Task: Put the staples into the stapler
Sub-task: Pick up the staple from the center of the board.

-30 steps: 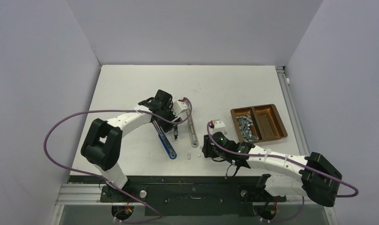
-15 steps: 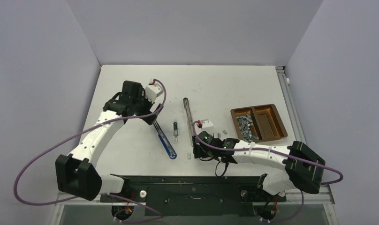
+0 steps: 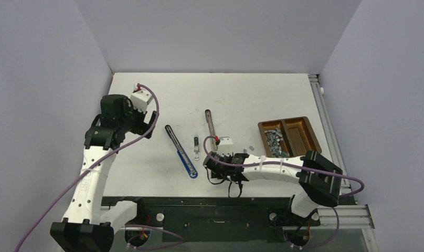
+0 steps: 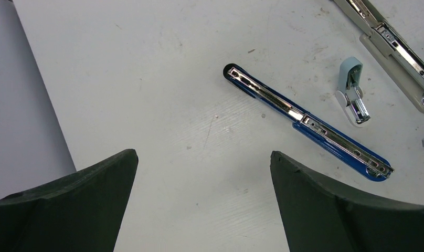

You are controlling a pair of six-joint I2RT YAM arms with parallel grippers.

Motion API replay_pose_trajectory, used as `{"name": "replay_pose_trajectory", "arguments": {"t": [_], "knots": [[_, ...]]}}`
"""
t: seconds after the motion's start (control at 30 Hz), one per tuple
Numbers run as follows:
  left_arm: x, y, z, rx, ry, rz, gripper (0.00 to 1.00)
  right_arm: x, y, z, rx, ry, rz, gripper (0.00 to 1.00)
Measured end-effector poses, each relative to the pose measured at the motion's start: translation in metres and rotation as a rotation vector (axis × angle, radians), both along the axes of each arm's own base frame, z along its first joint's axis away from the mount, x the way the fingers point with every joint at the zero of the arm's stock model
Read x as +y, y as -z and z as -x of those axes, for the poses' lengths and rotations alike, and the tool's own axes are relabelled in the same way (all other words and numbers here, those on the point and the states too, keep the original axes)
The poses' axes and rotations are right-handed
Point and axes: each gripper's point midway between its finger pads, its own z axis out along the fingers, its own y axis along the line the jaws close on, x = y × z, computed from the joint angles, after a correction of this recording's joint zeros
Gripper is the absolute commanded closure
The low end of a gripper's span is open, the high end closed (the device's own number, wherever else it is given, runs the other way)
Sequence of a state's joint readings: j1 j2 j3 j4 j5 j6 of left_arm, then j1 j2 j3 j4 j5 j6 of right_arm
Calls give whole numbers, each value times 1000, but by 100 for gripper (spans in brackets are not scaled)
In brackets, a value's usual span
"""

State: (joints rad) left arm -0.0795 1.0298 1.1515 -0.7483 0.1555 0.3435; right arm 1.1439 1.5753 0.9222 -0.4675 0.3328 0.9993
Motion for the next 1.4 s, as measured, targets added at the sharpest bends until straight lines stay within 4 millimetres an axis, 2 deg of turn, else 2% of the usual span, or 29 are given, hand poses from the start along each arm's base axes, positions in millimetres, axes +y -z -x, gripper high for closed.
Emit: {"name": "replay_pose_trajectory", "arguments": {"t": [0.13, 0.3, 0.47, 0.7, 1.0, 1.2, 1.4], "knots": [[-2, 13, -2, 53, 9, 3, 4, -7, 3, 6, 0, 39, 28, 66], [-3, 20, -5, 77, 17, -1, 4, -11, 3, 5, -2, 99, 23, 66], [-5, 20, -5, 78, 32, 0, 4, -12, 5, 3, -4, 156, 3, 67], [-7, 22, -5, 83, 46, 7, 3, -16, 16, 3, 10, 210, 20, 71], [-9, 22, -5, 81, 60, 9, 3, -21, 18, -2, 12, 243, 21, 71], [-10, 21, -6, 80, 62, 11, 3, -29, 29, -3, 21, 256, 55, 71], [-10, 21, -6, 80, 64, 12, 2, -28, 29, -4, 18, 252, 50, 74]]}}
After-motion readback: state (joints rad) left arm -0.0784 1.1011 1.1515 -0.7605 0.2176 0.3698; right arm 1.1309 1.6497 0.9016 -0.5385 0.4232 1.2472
